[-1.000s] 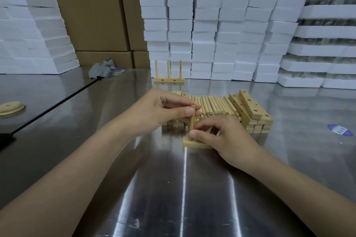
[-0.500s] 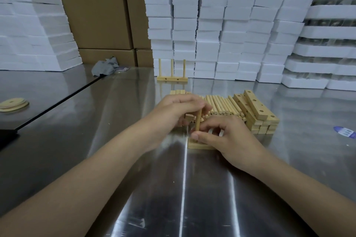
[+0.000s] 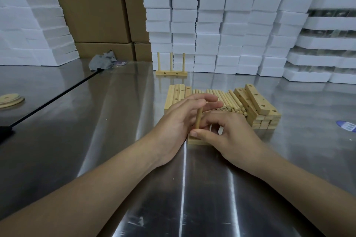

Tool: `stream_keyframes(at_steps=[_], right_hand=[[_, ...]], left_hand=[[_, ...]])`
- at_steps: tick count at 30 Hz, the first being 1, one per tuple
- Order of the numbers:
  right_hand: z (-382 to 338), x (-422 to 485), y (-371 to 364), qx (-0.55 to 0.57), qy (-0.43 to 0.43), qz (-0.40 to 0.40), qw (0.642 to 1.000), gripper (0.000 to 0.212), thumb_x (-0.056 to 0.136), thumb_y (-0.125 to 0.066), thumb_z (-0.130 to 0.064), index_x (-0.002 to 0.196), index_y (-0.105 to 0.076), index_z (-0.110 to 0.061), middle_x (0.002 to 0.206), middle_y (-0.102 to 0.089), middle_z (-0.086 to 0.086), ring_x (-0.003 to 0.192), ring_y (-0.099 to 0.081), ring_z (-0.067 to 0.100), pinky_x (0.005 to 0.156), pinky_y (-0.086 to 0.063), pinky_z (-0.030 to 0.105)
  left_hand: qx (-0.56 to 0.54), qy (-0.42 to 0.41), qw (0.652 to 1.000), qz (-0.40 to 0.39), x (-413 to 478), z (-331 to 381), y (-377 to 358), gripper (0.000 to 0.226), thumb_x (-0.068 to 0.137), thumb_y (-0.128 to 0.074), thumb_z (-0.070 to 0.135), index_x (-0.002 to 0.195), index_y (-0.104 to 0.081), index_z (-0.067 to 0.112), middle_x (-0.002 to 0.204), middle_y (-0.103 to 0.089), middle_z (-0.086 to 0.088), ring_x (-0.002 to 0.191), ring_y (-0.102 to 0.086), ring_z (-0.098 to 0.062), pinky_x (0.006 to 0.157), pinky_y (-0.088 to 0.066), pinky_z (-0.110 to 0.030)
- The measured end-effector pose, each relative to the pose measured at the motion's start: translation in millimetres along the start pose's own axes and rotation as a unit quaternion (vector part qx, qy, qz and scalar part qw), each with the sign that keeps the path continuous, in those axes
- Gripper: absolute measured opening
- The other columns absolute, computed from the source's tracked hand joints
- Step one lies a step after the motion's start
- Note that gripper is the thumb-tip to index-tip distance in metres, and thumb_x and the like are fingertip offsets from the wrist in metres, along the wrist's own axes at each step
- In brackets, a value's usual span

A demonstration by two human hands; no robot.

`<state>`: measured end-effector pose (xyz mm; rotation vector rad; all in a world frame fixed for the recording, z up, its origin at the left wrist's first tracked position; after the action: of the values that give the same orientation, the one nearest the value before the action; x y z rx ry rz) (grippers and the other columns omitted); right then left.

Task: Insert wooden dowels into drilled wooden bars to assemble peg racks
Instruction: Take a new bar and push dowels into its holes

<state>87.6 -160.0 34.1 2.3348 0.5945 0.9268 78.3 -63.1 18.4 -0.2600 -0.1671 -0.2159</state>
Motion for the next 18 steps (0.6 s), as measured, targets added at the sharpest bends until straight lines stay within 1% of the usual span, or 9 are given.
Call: stream_keyframes(at_steps=[4, 7, 9, 10, 12, 13, 15, 16, 18], right_hand=[[-1, 2, -2, -0.029, -0.003, -0.009, 1.000, 0.024, 0.094, -0.076, -0.038, 0.076, -0.066, -0.027, 0.073, -0.063, -0.007, 0.070, -0.059, 0.018, 0.070, -0.051, 0.051], [2, 2, -5, -0.040, -0.023, -0.017, 0.999, 0.022, 0.095, -0.073, -0.042, 0.080, -0.068, -0.027, 0.077, -0.063, -0.009, 0.072, -0.058, 0.016, 0.073, -0.051, 0.051], [1, 0, -4, -0.041, -0.029, -0.018, 0.999, 0.017, 0.094, -0.074, -0.041, 0.083, -0.071, -0.029, 0.079, -0.064, -0.011, 0.075, -0.059, 0.014, 0.073, -0.052, 0.046], [-2, 0, -2, -0.029, -0.028, -0.013, 0.999, 0.012, 0.093, -0.076, -0.039, 0.085, -0.072, -0.030, 0.081, -0.066, -0.012, 0.076, -0.060, 0.013, 0.073, -0.051, 0.040], [-11, 2, 5, 0.025, -0.016, 0.013, 0.999, 0.005, 0.093, -0.079, -0.030, 0.094, -0.075, -0.032, 0.085, -0.071, -0.014, 0.083, -0.066, 0.011, 0.074, -0.050, 0.026], [-14, 3, 9, 0.056, -0.011, 0.029, 0.998, 0.006, 0.094, -0.079, -0.024, 0.099, -0.076, -0.028, 0.088, -0.074, -0.012, 0.087, -0.070, 0.011, 0.077, -0.052, 0.025], [-18, 4, 12, 0.102, -0.001, 0.040, 0.994, 0.007, 0.096, -0.076, -0.015, 0.102, -0.077, -0.018, 0.093, -0.077, -0.005, 0.094, -0.074, 0.016, 0.087, -0.058, 0.034], [-20, 4, 10, 0.107, 0.005, 0.035, 0.994, 0.005, 0.097, -0.075, -0.013, 0.102, -0.077, -0.015, 0.094, -0.077, -0.003, 0.096, -0.075, 0.018, 0.090, -0.059, 0.039], [-21, 4, 6, 0.093, 0.016, 0.025, 0.995, 0.003, 0.098, -0.073, -0.012, 0.099, -0.076, -0.013, 0.093, -0.076, -0.002, 0.095, -0.074, 0.019, 0.090, -0.058, 0.045]], left_hand=[[0.026, -0.001, 0.999, 0.033, -1, 1, 3, 0.043, 0.101, -0.048, 0.041, 0.121, -0.074, 0.012, 0.135, -0.072, -0.010, 0.103, -0.064, -0.024, 0.094, -0.050, -0.041], [0.025, 0.002, 0.999, 0.040, -1, 0, 3, 0.049, 0.101, -0.045, 0.040, 0.127, -0.073, 0.009, 0.134, -0.073, -0.010, 0.112, -0.068, -0.024, 0.094, -0.052, -0.038], [0.022, 0.005, 0.999, 0.043, -1, 0, 2, 0.046, 0.099, -0.046, 0.039, 0.126, -0.075, 0.015, 0.132, -0.074, -0.008, 0.107, -0.071, -0.017, 0.089, -0.055, -0.033], [0.021, 0.007, 0.999, 0.046, -1, 0, 1, 0.044, 0.097, -0.048, 0.039, 0.124, -0.076, 0.019, 0.131, -0.074, -0.007, 0.104, -0.072, -0.015, 0.088, -0.057, -0.031], [0.012, 0.012, 0.998, 0.054, 0, -2, 2, 0.043, 0.093, -0.051, 0.038, 0.126, -0.075, 0.023, 0.130, -0.074, -0.011, 0.107, -0.074, -0.019, 0.097, -0.058, -0.037], [0.006, 0.011, 0.998, 0.058, 0, -2, 2, 0.044, 0.092, -0.052, 0.037, 0.128, -0.073, 0.023, 0.129, -0.074, -0.015, 0.113, -0.073, -0.024, 0.105, -0.056, -0.043], [-0.002, 0.008, 0.998, 0.068, 0, -2, 4, 0.046, 0.090, -0.054, 0.034, 0.131, -0.072, 0.022, 0.128, -0.074, -0.018, 0.123, -0.070, -0.032, 0.117, -0.046, -0.054], [-0.005, 0.009, 0.997, 0.073, 1, -2, 6, 0.046, 0.089, -0.054, 0.034, 0.130, -0.072, 0.023, 0.130, -0.074, -0.018, 0.125, -0.069, -0.034, 0.120, -0.042, -0.058], [-0.014, 0.011, 0.997, 0.074, 2, -4, 7, 0.045, 0.089, -0.055, 0.033, 0.130, -0.071, 0.024, 0.132, -0.073, -0.014, 0.126, -0.069, -0.033, 0.119, -0.043, -0.057]])
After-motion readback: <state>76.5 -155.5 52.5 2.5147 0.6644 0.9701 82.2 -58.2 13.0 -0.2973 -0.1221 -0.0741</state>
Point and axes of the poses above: each hand's wrist, its own x-axis towards the middle knuckle, its own y-axis out of the back of the hand, z = x × y, the point moved 10 cm from there along x, towards the middle knuckle
